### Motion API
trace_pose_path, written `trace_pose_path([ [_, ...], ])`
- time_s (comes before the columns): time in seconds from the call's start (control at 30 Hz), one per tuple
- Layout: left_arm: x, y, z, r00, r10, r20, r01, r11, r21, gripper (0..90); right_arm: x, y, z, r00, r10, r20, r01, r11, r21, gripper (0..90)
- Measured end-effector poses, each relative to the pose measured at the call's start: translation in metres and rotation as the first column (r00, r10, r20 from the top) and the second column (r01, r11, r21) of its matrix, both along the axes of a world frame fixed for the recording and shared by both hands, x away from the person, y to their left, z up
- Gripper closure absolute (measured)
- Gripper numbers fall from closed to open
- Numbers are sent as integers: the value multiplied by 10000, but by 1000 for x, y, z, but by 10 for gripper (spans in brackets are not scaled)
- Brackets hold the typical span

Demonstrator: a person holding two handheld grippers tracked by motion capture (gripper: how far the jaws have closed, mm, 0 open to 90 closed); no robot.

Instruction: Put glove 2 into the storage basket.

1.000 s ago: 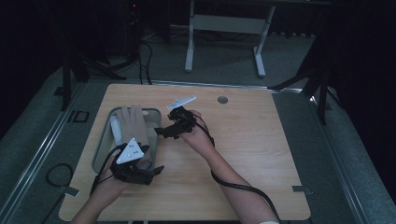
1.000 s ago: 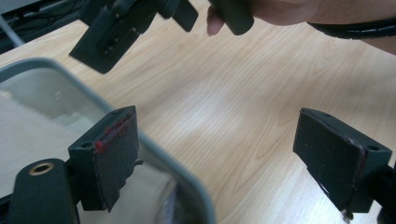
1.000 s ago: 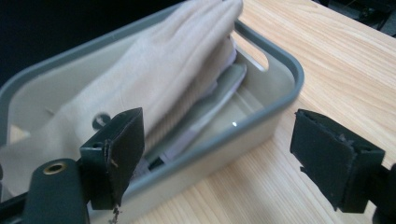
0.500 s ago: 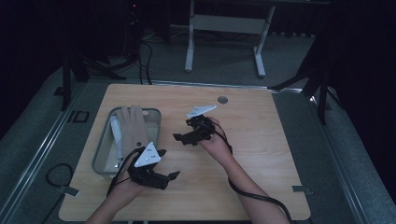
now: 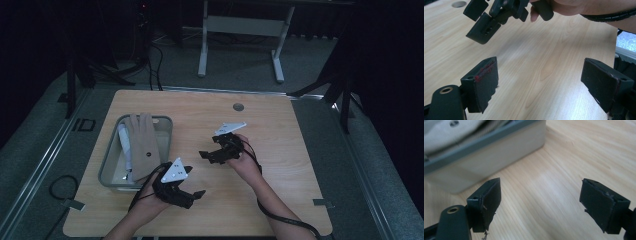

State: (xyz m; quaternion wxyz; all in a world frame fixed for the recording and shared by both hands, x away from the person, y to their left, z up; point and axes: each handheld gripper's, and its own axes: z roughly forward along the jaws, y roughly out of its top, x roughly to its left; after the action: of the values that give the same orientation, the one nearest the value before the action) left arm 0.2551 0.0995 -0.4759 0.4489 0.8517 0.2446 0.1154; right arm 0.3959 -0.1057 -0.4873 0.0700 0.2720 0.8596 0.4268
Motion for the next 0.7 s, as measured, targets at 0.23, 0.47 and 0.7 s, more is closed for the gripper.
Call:
trace_pose_path([
  [0.23,3,-16,-14,9989,-448,-115,450,9988,195,148,-7,-20,-15,10000,-85,-23,85,9999,-121,170],
  [0.47,5,-30,-31,9967,-752,-308,763,9964,382,147,-15,-39,-29,9999,-127,-67,126,9999,-76,170],
  [0.7,9,-38,-44,9951,-861,-494,884,9950,470,147,-23,-54,-42,10000,-47,12,47,10000,-74,170],
])
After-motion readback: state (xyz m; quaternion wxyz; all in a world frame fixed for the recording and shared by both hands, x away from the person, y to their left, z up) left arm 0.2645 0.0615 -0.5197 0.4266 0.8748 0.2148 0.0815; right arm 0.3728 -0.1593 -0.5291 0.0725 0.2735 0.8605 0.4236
